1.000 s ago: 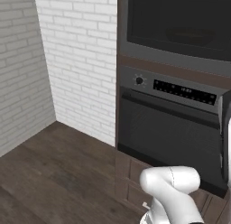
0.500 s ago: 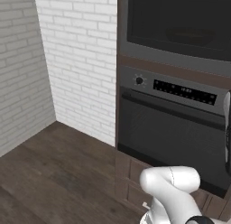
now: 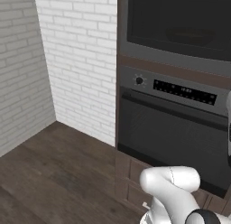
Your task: Pick the corn from the sink and place it in the bowl. Then pick the bowl and place it in the microwave. Then close the microwave door and press the start button.
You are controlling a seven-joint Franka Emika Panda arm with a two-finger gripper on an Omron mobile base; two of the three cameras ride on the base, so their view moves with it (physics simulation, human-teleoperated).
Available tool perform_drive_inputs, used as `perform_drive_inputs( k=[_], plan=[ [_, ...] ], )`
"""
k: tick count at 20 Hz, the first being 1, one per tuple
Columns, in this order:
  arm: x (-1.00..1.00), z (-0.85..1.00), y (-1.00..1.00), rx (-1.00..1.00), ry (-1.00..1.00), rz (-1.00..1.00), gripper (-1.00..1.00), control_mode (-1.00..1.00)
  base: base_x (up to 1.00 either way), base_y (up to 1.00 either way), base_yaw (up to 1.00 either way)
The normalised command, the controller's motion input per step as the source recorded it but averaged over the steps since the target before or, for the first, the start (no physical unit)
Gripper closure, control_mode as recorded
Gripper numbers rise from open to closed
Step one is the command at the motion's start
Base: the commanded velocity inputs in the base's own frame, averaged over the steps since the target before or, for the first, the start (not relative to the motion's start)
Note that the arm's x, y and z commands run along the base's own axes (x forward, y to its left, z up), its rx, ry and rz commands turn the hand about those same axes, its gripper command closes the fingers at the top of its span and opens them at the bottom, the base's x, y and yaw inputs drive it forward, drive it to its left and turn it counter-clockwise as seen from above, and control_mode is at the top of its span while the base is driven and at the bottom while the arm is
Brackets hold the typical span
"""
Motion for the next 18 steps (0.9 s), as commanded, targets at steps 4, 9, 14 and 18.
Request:
perform_drive_inputs(
  k=[4, 9, 14, 18],
  plan=[
    [0.07, -0.09, -0.06, 0.0, 0.0, 0.0, 1.0, -1.0, 0.0, 0.0, 0.0],
    [0.05, -0.15, 0.0, 0.0, 0.0, 0.0, 1.0, -1.0, 0.0, 0.0, 0.0],
    [0.22, -0.17, -0.03, 0.0, 0.05, 0.0, 1.0, -1.0, 0.0, 0.0, 0.0],
    [0.29, -0.01, -0.08, 0.0, 0.03, 0.0, 1.0, -1.0, 0.0, 0.0, 0.0]
  ],
)
